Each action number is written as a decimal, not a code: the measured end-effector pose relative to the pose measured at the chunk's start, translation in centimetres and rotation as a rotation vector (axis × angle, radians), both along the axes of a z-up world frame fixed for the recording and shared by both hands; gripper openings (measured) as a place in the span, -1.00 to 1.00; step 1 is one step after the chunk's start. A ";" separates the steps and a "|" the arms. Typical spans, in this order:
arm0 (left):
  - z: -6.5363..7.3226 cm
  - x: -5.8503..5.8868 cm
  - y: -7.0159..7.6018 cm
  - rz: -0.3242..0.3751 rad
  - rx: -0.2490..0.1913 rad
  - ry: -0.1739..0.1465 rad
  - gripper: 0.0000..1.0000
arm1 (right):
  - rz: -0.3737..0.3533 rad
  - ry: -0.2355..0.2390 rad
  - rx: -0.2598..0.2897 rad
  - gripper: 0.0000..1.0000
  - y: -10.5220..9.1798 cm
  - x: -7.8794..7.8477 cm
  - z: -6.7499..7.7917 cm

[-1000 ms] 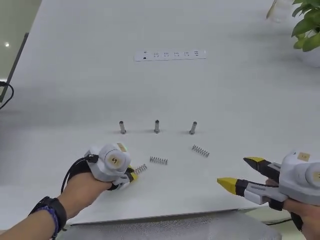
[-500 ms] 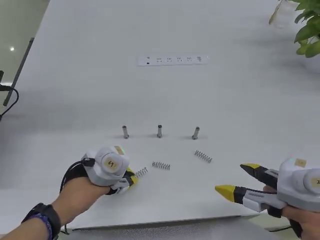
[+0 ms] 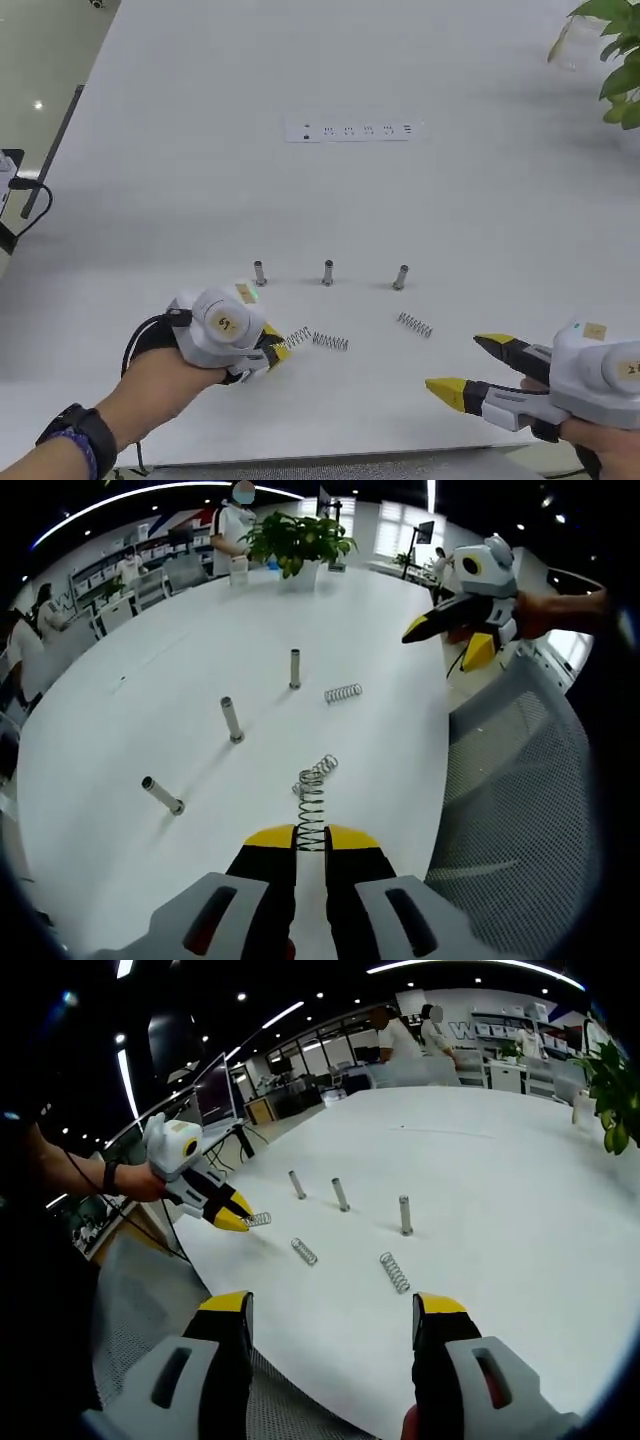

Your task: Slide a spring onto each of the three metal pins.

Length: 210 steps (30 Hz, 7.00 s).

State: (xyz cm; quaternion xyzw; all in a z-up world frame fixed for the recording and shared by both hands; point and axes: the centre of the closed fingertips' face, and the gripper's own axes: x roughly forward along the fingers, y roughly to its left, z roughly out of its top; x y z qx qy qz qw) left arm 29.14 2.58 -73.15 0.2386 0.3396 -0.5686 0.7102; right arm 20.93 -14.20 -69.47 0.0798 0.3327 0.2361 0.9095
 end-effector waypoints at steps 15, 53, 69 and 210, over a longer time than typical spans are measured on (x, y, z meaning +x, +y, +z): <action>2.9 -1.5 -2.8 -0.105 -0.046 -0.042 -0.95 | 0.059 -0.021 0.023 0.15 1.7 1.1 0.5; 6.3 -5.1 -7.2 -0.291 -0.116 -0.105 -0.95 | 0.229 -0.056 0.198 -0.45 7.6 2.5 2.8; 6.4 -5.9 -7.5 -0.351 -0.109 -0.125 -0.95 | 0.247 -0.065 0.257 -0.74 8.4 2.3 3.6; 8.1 -6.9 -10.4 -0.410 -0.237 -0.122 -0.81 | 0.995 -0.029 -0.453 -0.83 7.9 0.8 5.6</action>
